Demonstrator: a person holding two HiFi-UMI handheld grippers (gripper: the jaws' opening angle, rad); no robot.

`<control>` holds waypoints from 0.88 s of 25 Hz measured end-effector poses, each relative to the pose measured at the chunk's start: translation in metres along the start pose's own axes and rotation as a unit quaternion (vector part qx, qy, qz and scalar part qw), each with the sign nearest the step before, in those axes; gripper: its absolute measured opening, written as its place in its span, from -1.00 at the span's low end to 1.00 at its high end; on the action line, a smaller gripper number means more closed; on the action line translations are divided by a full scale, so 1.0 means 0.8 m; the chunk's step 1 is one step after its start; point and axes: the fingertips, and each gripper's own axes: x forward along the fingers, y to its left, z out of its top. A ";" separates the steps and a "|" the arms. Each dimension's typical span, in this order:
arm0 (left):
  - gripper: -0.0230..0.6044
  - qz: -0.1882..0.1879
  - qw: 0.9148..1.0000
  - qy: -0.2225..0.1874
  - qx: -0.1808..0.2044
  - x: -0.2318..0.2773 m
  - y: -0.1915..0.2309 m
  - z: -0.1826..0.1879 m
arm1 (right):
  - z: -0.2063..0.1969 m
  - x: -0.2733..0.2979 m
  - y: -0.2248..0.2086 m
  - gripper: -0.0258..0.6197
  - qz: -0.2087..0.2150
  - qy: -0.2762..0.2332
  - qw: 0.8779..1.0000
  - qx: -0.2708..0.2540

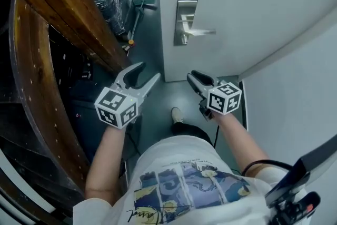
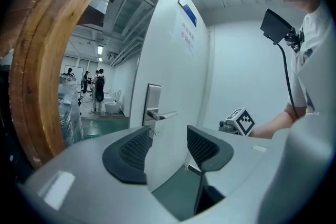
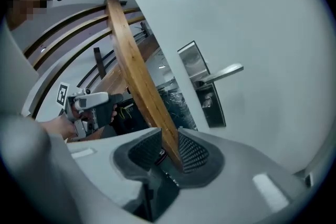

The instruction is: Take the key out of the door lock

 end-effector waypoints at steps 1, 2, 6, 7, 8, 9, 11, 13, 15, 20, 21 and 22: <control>-0.14 0.000 1.000 0.002 0.000 0.016 0.016 0.009 | 0.008 0.012 -0.010 -0.66 0.004 -0.005 1.000 0.011; -0.09 -0.002 1.000 0.003 -0.002 0.033 0.032 0.018 | 0.012 0.022 -0.021 -0.65 0.009 -0.008 1.000 0.027; 0.11 -0.009 1.000 0.003 -0.012 0.097 0.092 0.044 | 0.020 0.052 -0.052 -0.61 0.016 -0.007 0.998 0.068; 0.14 -0.012 1.000 0.003 -0.010 0.110 0.104 0.049 | 0.023 0.056 -0.055 -0.60 0.017 -0.008 0.998 0.067; 0.15 -0.018 1.000 0.002 -0.008 0.121 0.114 0.055 | 0.024 0.060 -0.055 -0.59 0.019 -0.009 0.997 0.068; 0.16 -0.025 1.000 0.000 -0.006 0.132 0.122 0.061 | 0.025 0.063 -0.056 -0.59 0.021 -0.010 0.997 0.073; 0.26 -0.044 0.999 -0.008 -0.011 0.154 0.132 0.074 | 0.023 0.069 -0.062 -0.55 0.027 -0.011 0.996 0.087; 0.37 -0.061 0.998 -0.016 -0.015 0.180 0.142 0.088 | 0.022 0.078 -0.076 -0.51 0.034 -0.009 0.994 0.099; 0.43 -0.075 0.997 -0.020 -0.017 0.205 0.151 0.099 | 0.022 0.088 -0.088 -0.48 0.042 -0.007 0.993 0.110; 0.52 -0.121 0.992 -0.037 -0.028 0.235 0.161 0.126 | 0.027 0.105 -0.097 -0.48 0.057 -0.007 0.991 0.118; 0.52 -0.134 0.990 -0.040 -0.031 0.238 0.160 0.131 | 0.027 0.109 -0.098 -0.47 0.060 -0.005 0.991 0.120; 0.52 -0.146 0.988 -0.040 -0.034 0.242 0.157 0.134 | 0.027 0.111 -0.099 -0.47 0.061 -0.004 0.990 0.124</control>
